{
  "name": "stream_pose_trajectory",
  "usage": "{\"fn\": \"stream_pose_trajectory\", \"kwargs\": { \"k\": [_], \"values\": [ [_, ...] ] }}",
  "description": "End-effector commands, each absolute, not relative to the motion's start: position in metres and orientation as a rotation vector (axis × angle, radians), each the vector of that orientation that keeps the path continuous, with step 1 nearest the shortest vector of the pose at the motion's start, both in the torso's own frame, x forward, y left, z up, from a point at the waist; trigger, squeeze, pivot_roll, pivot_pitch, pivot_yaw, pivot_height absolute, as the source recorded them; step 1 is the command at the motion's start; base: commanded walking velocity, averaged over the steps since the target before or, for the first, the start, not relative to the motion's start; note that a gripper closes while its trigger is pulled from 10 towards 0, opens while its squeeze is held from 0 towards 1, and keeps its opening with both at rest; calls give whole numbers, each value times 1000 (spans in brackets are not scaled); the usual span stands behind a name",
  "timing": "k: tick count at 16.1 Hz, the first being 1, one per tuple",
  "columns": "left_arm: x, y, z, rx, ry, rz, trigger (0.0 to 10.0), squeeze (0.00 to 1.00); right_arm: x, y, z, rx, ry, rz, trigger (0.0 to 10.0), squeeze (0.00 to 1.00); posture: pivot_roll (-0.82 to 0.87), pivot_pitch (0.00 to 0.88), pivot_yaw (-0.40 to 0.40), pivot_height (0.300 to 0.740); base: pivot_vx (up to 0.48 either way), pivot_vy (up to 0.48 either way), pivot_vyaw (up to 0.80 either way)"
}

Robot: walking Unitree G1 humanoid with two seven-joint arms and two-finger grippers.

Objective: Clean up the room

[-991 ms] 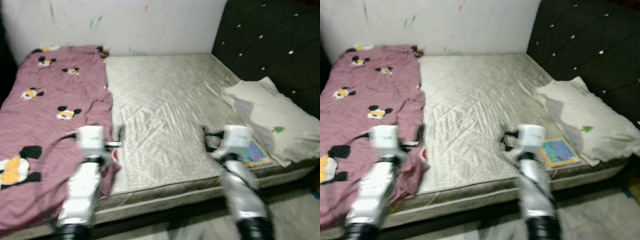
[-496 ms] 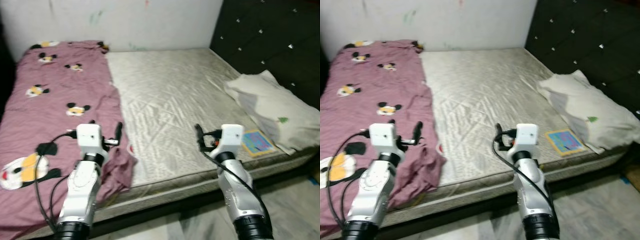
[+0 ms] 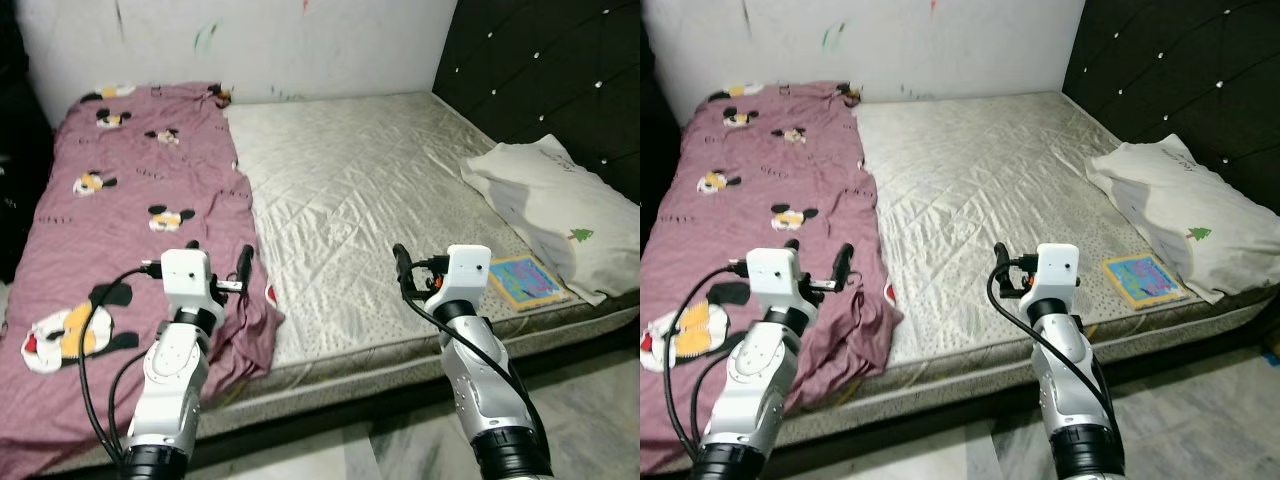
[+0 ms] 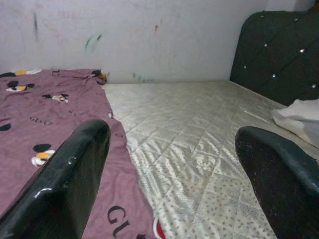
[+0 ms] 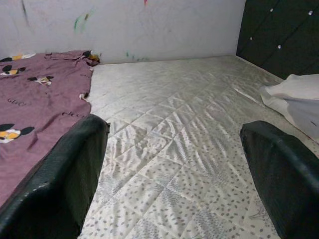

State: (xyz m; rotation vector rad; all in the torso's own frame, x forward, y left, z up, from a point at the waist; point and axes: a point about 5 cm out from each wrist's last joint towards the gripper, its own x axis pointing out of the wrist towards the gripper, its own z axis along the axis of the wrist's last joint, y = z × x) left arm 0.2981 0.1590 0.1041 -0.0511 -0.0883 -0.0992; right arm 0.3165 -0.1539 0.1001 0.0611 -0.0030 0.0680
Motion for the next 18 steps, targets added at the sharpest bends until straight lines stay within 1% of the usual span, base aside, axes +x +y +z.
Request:
{"fn": "stream_pose_trajectory", "kwargs": {
  "k": [1, 11, 17, 18],
  "values": [
    [300, 159, 108, -45, -106, -99, 10000, 0, 319, -155, 103, 58, -14, 61, 10000, 0, -62, 0, -28, 740, 277, 0, 0],
    [301, 160, 108, -35, -100, -99, 10000, 0, 319, -158, 108, 45, -28, 44, 10000, 0, -55, 0, -28, 740, 316, 0, 0],
    [303, 160, 105, -33, -77, -82, 10000, 0, 319, -158, 108, 41, -25, 43, 10000, 0, -55, 0, -29, 740, 0, 0, 0],
    [303, 159, 105, -37, -77, -84, 10000, 0, 319, -159, 108, 40, -24, 45, 10000, 0, -54, 0, -30, 740, 0, 416, 0]
  ]
}}
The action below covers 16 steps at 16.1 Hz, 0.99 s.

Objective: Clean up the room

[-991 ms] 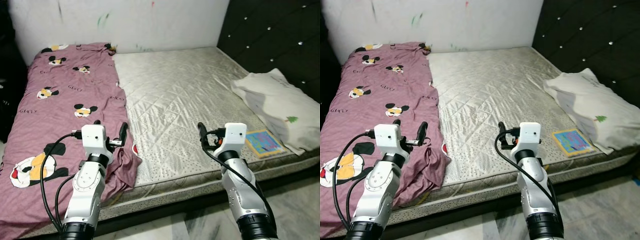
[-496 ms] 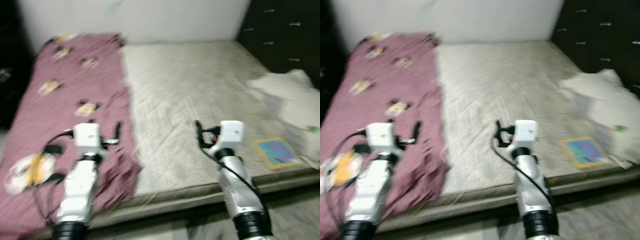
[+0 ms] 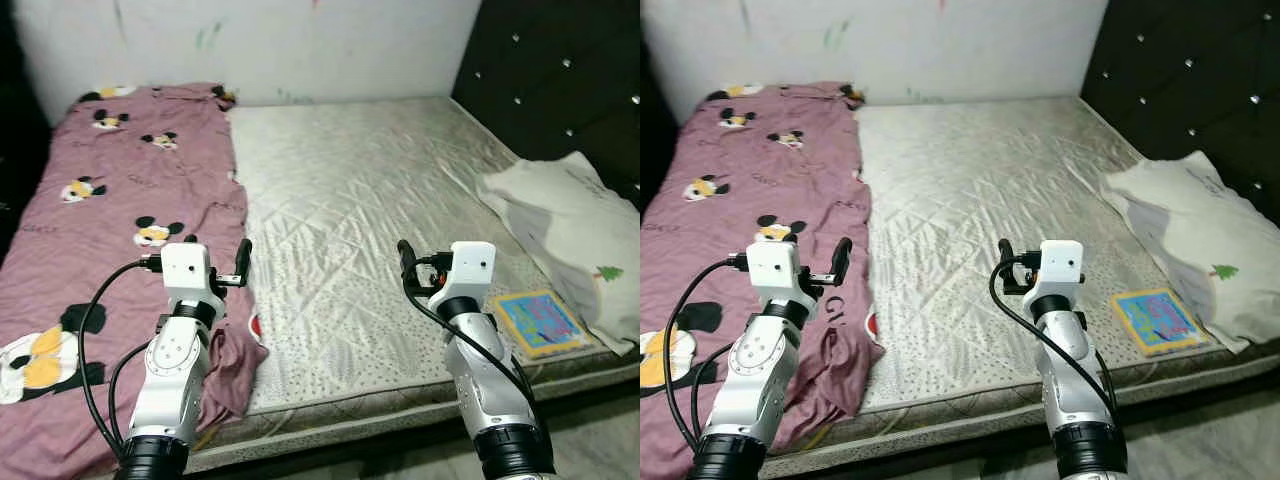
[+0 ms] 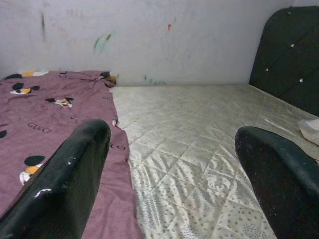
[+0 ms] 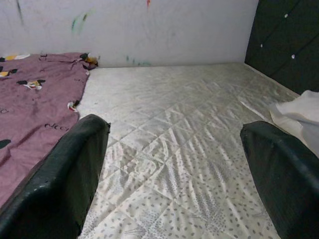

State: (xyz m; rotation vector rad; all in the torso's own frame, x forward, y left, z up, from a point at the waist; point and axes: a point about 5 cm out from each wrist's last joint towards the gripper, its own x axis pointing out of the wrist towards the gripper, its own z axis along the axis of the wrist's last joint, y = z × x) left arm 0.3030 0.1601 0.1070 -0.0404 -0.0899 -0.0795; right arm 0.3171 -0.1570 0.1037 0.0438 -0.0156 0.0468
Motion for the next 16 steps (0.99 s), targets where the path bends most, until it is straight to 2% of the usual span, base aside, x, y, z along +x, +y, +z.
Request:
{"fn": "stream_pose_trajectory", "kwargs": {
  "k": [1, 15, 16],
  "values": [
    [303, 159, 105, -39, -75, -85, 10000, 0, 319, -159, 107, 40, -22, 46, 10000, 0, -54, 0, -30, 740, 0, 480, 0],
    [306, 160, 106, -51, -71, -73, 10000, 0, 322, -156, 110, 14, -20, 68, 10000, 0, -56, 0, -32, 740, 0, 480, 0],
    [307, 159, 106, -52, -73, -75, 10000, 0, 323, -156, 110, 15, -18, 68, 10000, 0, -56, 0, -34, 740, 0, 480, 550]
  ]
}}
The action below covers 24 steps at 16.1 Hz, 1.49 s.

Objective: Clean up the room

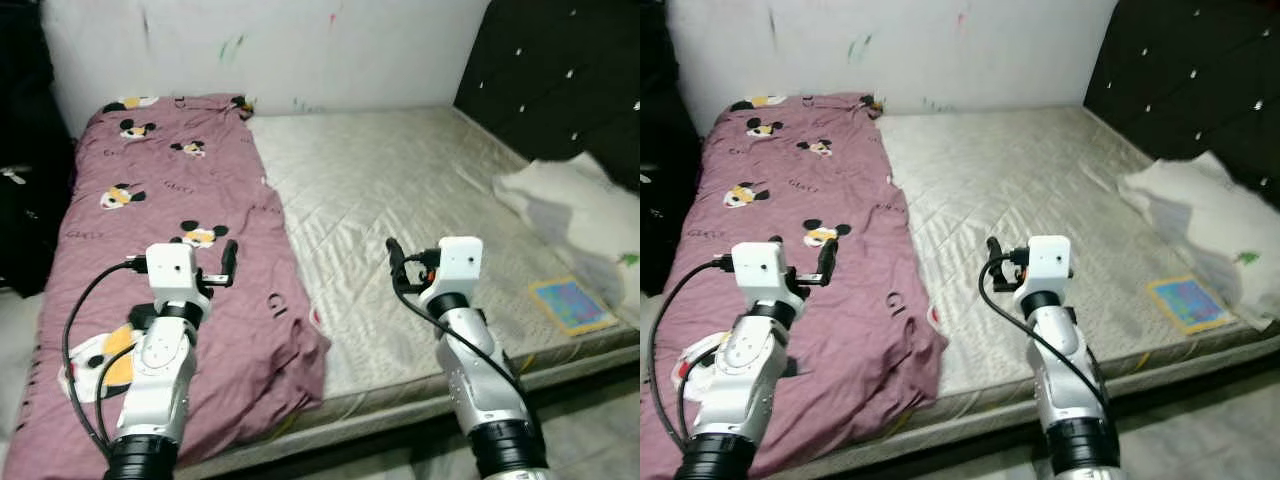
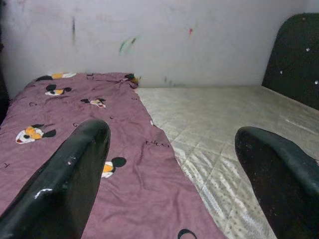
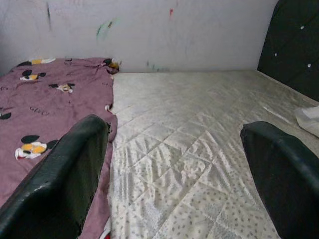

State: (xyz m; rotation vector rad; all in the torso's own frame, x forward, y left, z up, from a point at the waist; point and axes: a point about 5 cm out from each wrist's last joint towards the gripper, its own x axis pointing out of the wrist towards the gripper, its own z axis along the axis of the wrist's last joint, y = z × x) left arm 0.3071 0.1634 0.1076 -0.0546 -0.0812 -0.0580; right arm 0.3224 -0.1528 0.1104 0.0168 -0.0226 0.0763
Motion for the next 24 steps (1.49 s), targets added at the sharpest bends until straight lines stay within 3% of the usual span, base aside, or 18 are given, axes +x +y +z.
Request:
{"fn": "stream_pose_trajectory", "kwargs": {
  "k": [1, 6, 10, 14, 24],
  "values": [
    [307, 159, 107, -52, -74, -75, 10000, 0, 323, -156, 110, 17, -17, 66, 10000, 0, -56, 0, -34, 740, 0, 480, 563],
    [309, 160, 107, -52, -76, -74, 10000, 0, 325, -156, 111, 23, -15, 61, 10000, 0, -57, 0, -30, 740, 0, 480, 0],
    [309, 159, 108, -46, -82, -82, 10000, 0, 325, -155, 110, 19, -15, 65, 10000, 0, -57, 0, -29, 740, 0, 0, 0],
    [309, 160, 108, -53, -82, -73, 10000, 0, 326, -155, 110, 16, -14, 70, 10000, 0, -57, 0, -27, 740, 0, 0, 655],
    [309, 164, 109, -53, -89, -71, 10000, 0, 327, -155, 114, -5, -23, 73, 10000, 0, -56, 0, -25, 740, 0, 0, 0]
  ]
}}
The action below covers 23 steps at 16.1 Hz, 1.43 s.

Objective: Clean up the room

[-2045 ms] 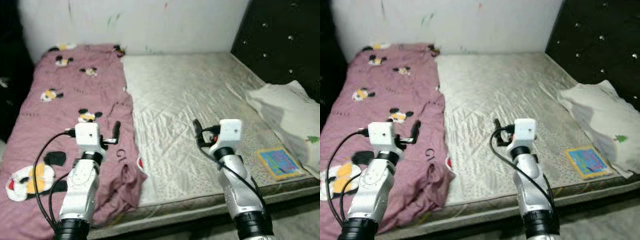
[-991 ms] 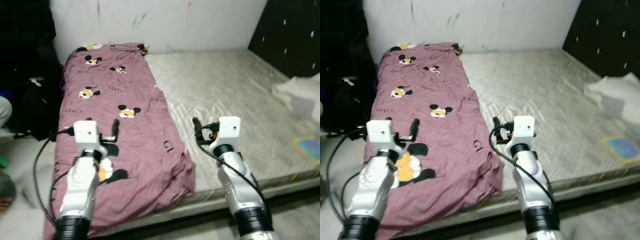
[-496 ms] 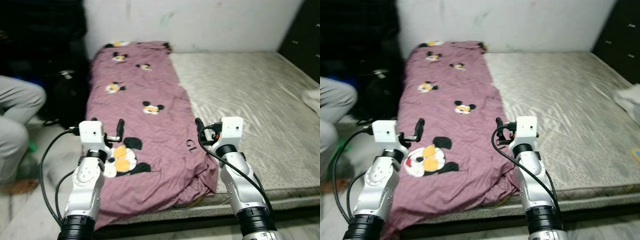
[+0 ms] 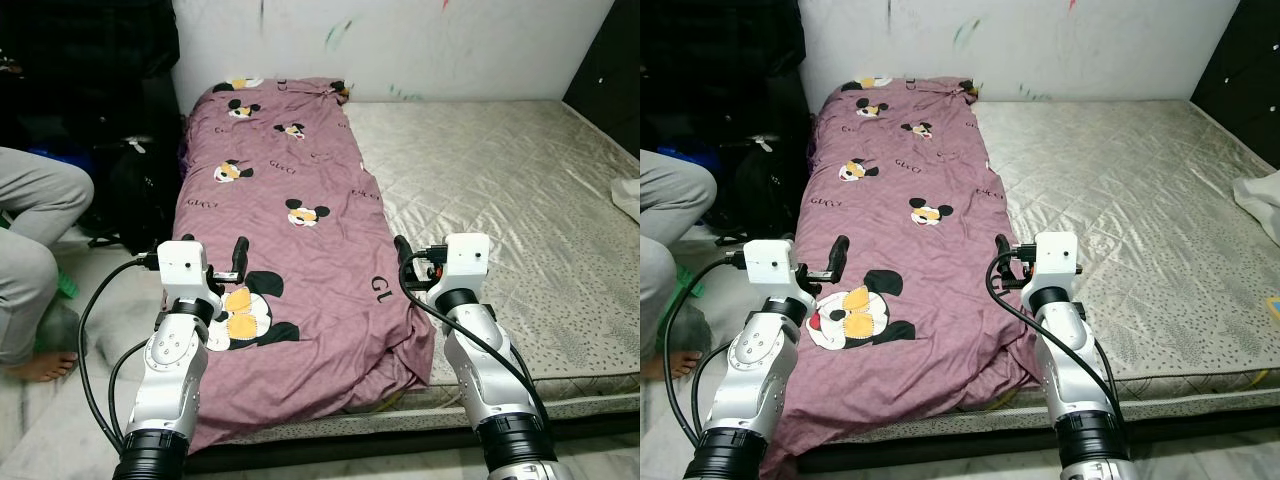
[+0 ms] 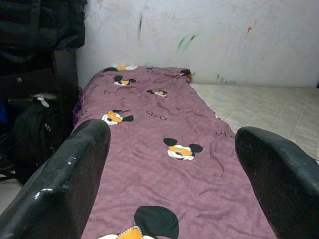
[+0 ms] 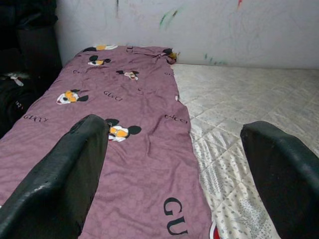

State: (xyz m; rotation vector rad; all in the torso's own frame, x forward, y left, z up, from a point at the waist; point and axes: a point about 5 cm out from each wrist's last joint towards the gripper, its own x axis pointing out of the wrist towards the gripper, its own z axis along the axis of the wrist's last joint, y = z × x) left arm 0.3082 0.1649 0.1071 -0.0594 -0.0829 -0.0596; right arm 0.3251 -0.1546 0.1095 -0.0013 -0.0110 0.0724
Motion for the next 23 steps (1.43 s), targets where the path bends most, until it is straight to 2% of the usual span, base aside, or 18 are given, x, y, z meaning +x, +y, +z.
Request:
{"fn": "stream_pose_trajectory", "kwargs": {
  "k": [1, 8, 11, 15, 18, 23],
  "values": [
    [309, 164, 108, -51, -89, -73, 10000, 0, 326, -154, 113, -6, -20, 77, 10000, 0, -56, 0, -25, 740, 0, 0, 0],
    [307, 168, 112, -66, -101, -53, 10000, 0, 325, -156, 115, 10, -11, 81, 10000, 0, -70, 0, -16, 740, 0, 0, 0],
    [307, 162, 121, -79, -138, -113, 10000, 0, 320, -159, 114, 2, -6, 75, 10000, 0, -66, 9, -23, 740, 0, 0, 0],
    [301, 165, 121, -93, -141, -81, 10000, 0, 318, -156, 116, -14, -4, 94, 10000, 0, -55, 30, -33, 740, 302, 0, 0],
    [292, 167, 115, -87, -120, -94, 10000, 0, 310, -156, 108, 2, 13, 68, 10000, 0, -55, 44, -28, 740, 328, 0, -554],
    [284, 158, 111, -103, -77, -100, 10000, 0, 299, -155, 104, -7, 41, 67, 10000, 0, -56, 100, -27, 740, 192, 0, 0]
  ]
}}
